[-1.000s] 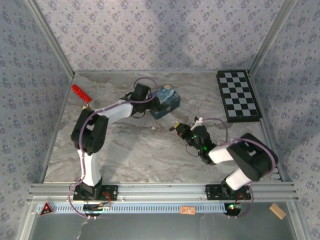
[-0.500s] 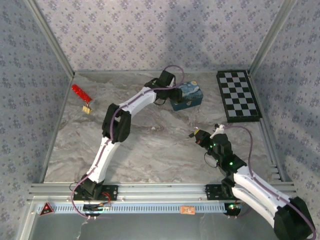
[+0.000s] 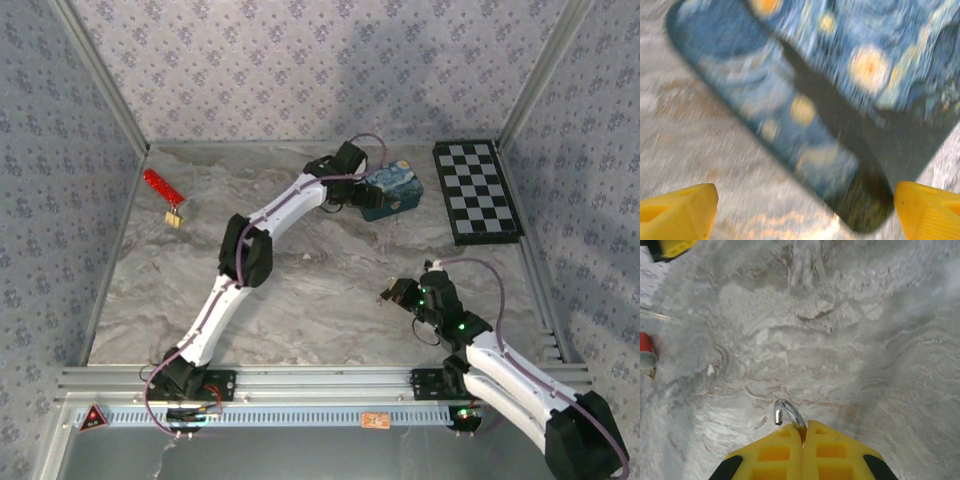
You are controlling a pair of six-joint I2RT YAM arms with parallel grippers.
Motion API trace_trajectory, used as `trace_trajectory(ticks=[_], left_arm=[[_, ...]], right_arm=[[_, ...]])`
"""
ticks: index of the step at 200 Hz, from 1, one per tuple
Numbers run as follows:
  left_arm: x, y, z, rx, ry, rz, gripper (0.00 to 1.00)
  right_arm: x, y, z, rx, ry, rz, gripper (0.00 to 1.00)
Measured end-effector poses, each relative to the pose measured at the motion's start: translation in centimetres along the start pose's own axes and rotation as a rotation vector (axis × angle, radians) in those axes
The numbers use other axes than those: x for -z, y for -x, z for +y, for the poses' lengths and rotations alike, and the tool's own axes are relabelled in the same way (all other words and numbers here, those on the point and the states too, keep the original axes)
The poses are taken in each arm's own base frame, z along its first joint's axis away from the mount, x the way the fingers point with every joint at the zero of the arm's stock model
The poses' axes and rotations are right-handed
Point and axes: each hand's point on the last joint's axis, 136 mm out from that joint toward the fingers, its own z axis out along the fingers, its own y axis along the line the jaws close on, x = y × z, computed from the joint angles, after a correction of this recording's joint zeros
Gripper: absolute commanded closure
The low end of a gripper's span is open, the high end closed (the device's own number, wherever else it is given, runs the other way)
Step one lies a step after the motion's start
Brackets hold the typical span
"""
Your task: Unlock the padlock with the key
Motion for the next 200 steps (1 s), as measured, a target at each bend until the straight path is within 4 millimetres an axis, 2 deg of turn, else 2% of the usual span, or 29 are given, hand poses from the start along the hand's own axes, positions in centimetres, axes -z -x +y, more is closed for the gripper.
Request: trace_trajectory(ticks=[22,49,74,97,113,141,163,173,181,185,189,192,200], left_arm=[[4.4,-2.3,1.1,0.014,0.019,0.006,0.03],[11.0,-3.1,2.7,0.042,0.014,-0.106,0.00],[15.9,-3.8,6.6,0.114,0.050,-0.242,0.00],[18.3,-5.5,11.3,0.197,0.119,-0.327,0.00],[19.6,-7.5,14.3,0.245,0.179,-0.366,0.00],[21.5,-10.1,16.8,0.282,0.238,-0.432,0.00],[23.1,-11.4,18.6,0.308,0.284,-0.492,0.00],[23.8,-11.9,19.6,0.323,0.313,-0.519,0.00],[24.3,-12.4,20.4,0.335,0.342,-0.536,0.00],[24.5,-12.5,20.7,0.340,0.355,-0.544,0.00],[24.7,-12.7,21.1,0.345,0.373,-0.552,0.00],[24.9,-12.9,21.4,0.348,0.386,-0.559,0.00],[25.3,-13.2,22.1,0.356,0.418,-0.572,0.00]], right_arm=[[-0.9,-1.0,-0.1,0.013,-0.031,0.063,1.00],[-1.9,-1.9,1.0,0.047,-0.047,0.124,1.00],[-3.0,-2.0,2.2,0.079,-0.059,0.160,1.00],[-4.3,-1.9,2.6,0.090,-0.086,0.182,1.00],[-5.3,-2.0,2.5,0.099,-0.115,0.204,1.00],[-7.1,-2.2,2.9,0.109,-0.141,0.245,1.00],[-8.0,-2.2,3.0,0.120,-0.153,0.261,1.00],[-8.3,-2.0,3.1,0.124,-0.156,0.264,0.90],[-8.4,-1.9,3.1,0.127,-0.156,0.263,0.74],[-8.4,-1.8,3.1,0.132,-0.155,0.263,0.64],[-8.4,-1.7,3.1,0.135,-0.157,0.262,0.46],[-8.4,-1.7,3.0,0.143,-0.158,0.263,0.37],[-8.3,-1.6,2.8,0.156,-0.166,0.262,0.27]])
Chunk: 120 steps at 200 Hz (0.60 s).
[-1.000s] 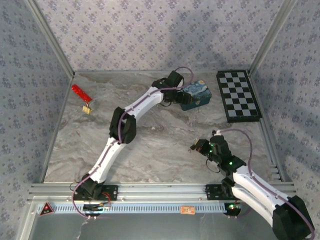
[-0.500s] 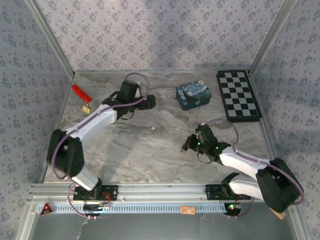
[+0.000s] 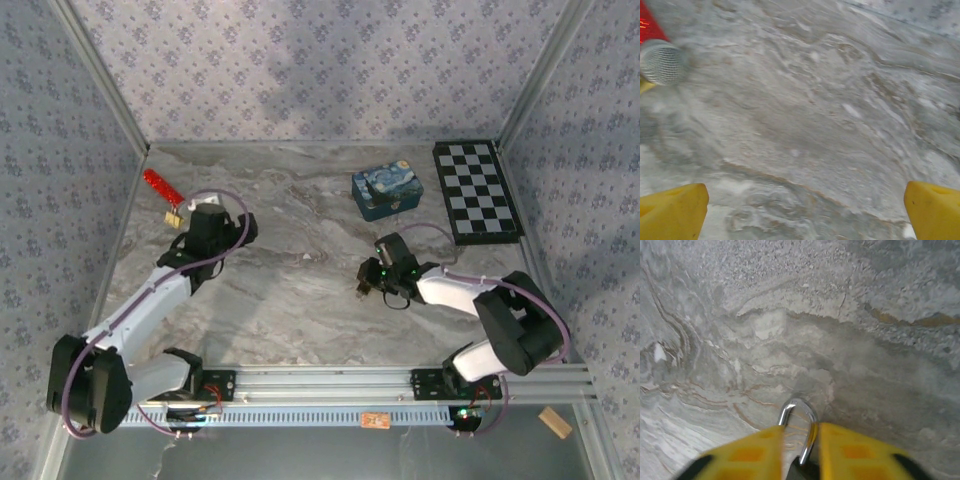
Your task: Unlock the padlock with the key
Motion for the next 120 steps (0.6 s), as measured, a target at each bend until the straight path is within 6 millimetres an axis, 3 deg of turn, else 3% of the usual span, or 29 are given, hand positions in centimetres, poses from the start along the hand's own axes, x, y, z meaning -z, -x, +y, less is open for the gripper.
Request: trace_trajectory(ticks=[22,39,66,87,102,120], left_arm=[[0.3,0.6,2.8,-0.005,0.107,-0.054,0.00],[0.5,1.7,5.3,-0.021,0.199,-0.129,0.00],[0.3,3.0,9.4,-0.078,0.333,-0.239,0.00],[-1.2,3.0,12.0,-0.123,0.406,-0.260,0.00],[-3.0,2.2,13.0,-0.179,0.423,-0.253,0.00],[-4.8,0.6,12.8,-0.242,0.377,-0.207,0.00]], right_arm=[[1.2,0.8,0.2,0.053,-0.010,-0.022,0.20],[3.5,2.9,-0.1,0.115,-0.029,-0.088,0.04],[9.4,9.0,0.3,0.242,-0.075,-0.348,0.00],[14.3,13.3,-0.1,0.365,-0.156,-0.585,0.00],[16.4,16.2,-2.5,0.376,-0.258,-0.701,0.00],[16.5,18.2,-7.0,0.367,-0.416,-0.751,0.00]])
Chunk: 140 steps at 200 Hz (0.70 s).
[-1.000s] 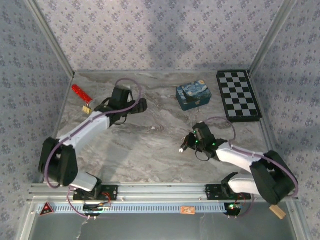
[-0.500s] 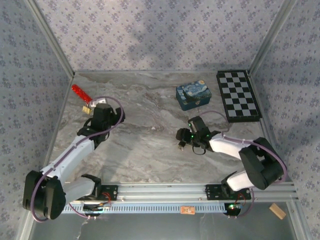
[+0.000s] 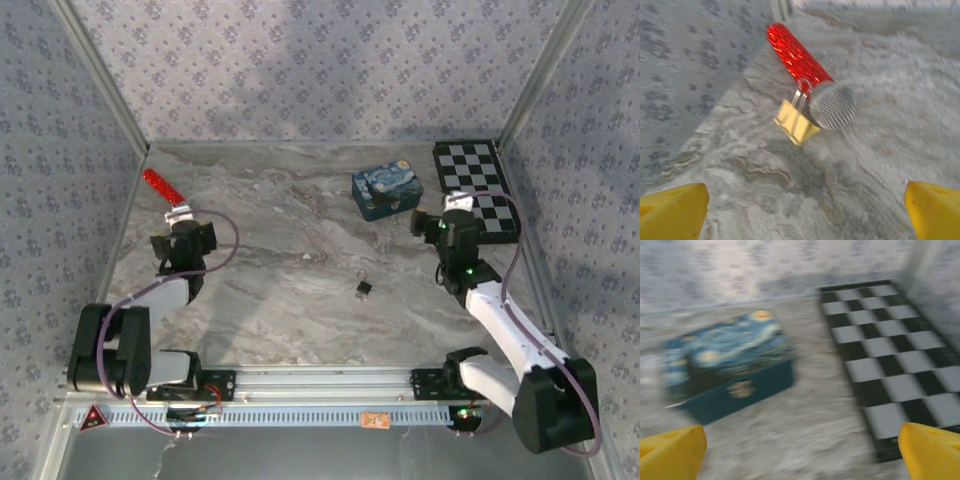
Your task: Unlock the padlock with the key
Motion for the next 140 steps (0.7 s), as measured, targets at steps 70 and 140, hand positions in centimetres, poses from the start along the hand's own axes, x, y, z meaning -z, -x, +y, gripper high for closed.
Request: trace_trajectory(ticks=[70,140], left_arm=[[-1.8,-4.7,-3.2,-0.070,-0.203,0.000,0.00],[-3.2,-2.4,-2.4,0.002,-0.201,-0.032,0.00]], right_arm=[[-4.9,-5.6,-3.9,0.096,0.017,0.016,0.00],[-5.0,-3.3,-3.6,0.032,0.183,-0.043,0.00]])
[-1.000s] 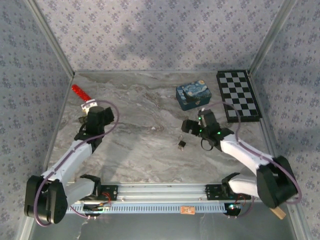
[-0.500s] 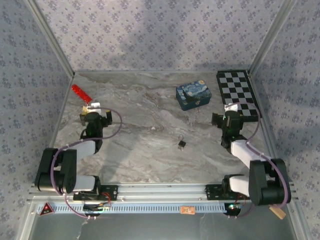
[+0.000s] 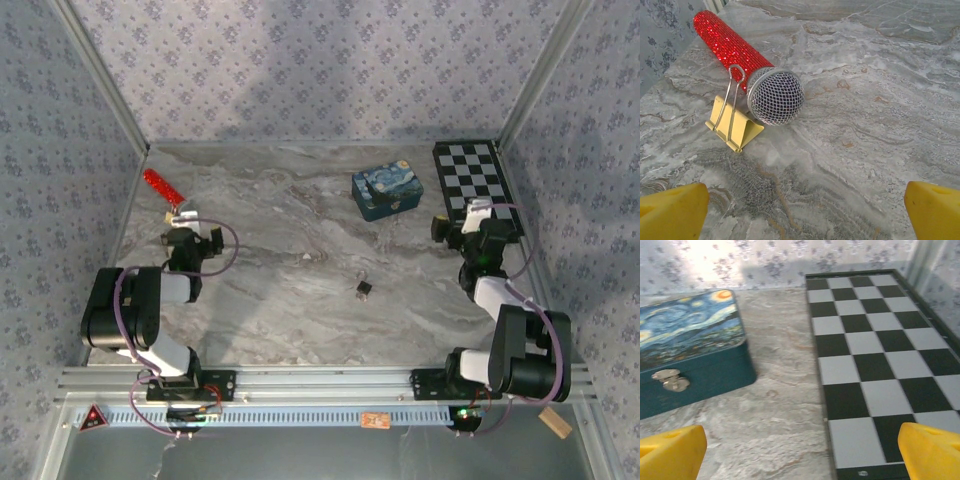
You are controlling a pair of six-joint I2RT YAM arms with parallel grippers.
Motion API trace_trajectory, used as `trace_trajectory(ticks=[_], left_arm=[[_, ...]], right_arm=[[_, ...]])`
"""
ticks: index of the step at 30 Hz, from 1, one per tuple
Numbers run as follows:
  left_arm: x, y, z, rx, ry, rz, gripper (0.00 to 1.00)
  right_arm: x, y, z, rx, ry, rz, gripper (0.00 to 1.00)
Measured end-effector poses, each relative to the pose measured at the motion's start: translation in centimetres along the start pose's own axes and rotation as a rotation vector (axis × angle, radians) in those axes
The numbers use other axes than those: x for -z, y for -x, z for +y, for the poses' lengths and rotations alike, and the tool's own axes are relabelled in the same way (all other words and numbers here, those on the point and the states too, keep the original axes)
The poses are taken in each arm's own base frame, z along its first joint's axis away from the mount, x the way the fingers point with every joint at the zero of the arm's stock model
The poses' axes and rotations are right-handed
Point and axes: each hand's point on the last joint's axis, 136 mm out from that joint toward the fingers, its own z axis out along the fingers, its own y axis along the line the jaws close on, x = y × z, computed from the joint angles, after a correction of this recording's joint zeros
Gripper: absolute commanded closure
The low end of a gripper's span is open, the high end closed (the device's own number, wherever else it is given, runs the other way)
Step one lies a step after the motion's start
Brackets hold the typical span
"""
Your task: Unlock the padlock with the key
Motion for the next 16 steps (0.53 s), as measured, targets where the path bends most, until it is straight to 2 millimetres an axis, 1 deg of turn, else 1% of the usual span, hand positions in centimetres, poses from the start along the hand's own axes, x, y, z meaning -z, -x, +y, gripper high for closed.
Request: trace_trajectory(ticks=[2,3,5,7,8,9,16], left_arm=[[0.0,0.0,0.0,0.000,-0.002,0.000,0.00],[0.0,0.0,-0.1,0.000,-0.003,0.000,0.00],[0.0,0.0,-0.1,0.000,-0.003,0.000,0.00],[0.0,0.0,-0.1,0.000,-0.003,0.000,0.00],[0.0,0.0,-0.1,0.000,-0.003,0.000,0.00],[0.0,0.0,-0.1,0.000,-0.003,0.000,0.00],[-0.1,0.1,-0.8,0.002,-0.056,0.003,0.00]], right_arm=[[-0.4,-0.3,1.2,0.012,0.036,-0.003,0.00],[-0.8,-0.8,2.0,0.025,0.054,-0.006,0.00],[-1.8,-3.1,3.6,0.053,0.086,0.025,0.00],[-2.3,-6.3,4.7,0.067,0.111,0.099,0.00],[-2.3,-7.6,4.7,0.068,0.111,0.131,0.00],[-2.3,-8.1,4.5,0.066,0.102,0.144,0.00],[-2.8,-6.6,2.7,0.060,0.005,0.102,0.00]])
